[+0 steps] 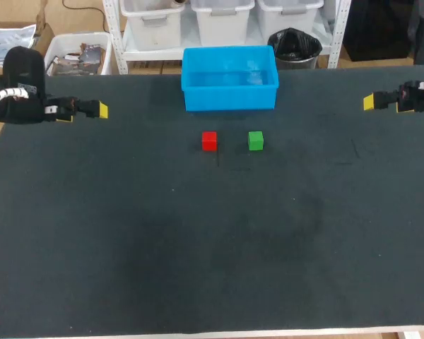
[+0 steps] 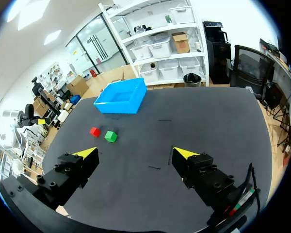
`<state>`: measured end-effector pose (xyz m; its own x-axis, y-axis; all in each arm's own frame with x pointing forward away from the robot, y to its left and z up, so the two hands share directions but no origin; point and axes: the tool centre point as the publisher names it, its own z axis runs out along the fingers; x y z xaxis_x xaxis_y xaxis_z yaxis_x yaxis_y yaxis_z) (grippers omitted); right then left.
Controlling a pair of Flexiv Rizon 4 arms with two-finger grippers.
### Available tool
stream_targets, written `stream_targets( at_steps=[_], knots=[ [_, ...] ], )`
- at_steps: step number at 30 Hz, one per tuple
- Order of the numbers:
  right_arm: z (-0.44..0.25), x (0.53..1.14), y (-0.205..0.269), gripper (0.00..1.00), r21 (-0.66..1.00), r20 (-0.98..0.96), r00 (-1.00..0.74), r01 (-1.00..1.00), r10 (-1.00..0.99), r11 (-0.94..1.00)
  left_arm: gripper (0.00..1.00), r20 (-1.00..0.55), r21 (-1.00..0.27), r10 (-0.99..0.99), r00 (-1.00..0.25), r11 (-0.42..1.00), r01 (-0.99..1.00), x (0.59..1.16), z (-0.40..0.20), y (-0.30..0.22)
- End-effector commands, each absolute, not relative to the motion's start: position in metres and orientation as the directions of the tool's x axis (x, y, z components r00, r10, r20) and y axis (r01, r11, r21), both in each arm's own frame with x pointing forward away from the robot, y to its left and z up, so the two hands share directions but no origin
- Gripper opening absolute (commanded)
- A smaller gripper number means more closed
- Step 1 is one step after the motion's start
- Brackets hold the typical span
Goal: Use the left arm to pick the red cube and place it into the blue plastic box first, then use the right arm to grasp the green cube and put it into the same blue plastic box after the first action is fully finished.
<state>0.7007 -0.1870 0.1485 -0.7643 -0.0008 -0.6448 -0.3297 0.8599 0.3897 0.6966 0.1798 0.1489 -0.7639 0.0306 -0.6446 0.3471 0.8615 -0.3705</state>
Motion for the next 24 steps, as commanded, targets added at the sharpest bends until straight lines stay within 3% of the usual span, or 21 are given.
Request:
stream_targets(
  at_steps=[1,13,24],
  knots=[
    [0.149,0.701,-0.187,1.00,0.388,-0.644,-0.765,-0.328,-0.001,0.861,1.00,-0.641,-0.365,0.032,-0.767,0.867,0.341,0.696,0.150,0.174],
    [0.149,0.701,-0.187,1.00,0.388,-0.644,-0.765,-0.328,-0.001,0.861,1.00,-0.624,-0.310,0.040,-0.780,0.904,0.294,0.697,0.153,0.144],
    [0.149,0.701,-0.187,1.00,0.388,-0.644,-0.765,-0.328,-0.001,0.861,1.00,-0.569,-0.151,0.117,-0.814,0.958,0.244,0.704,0.152,0.111]
  ],
)
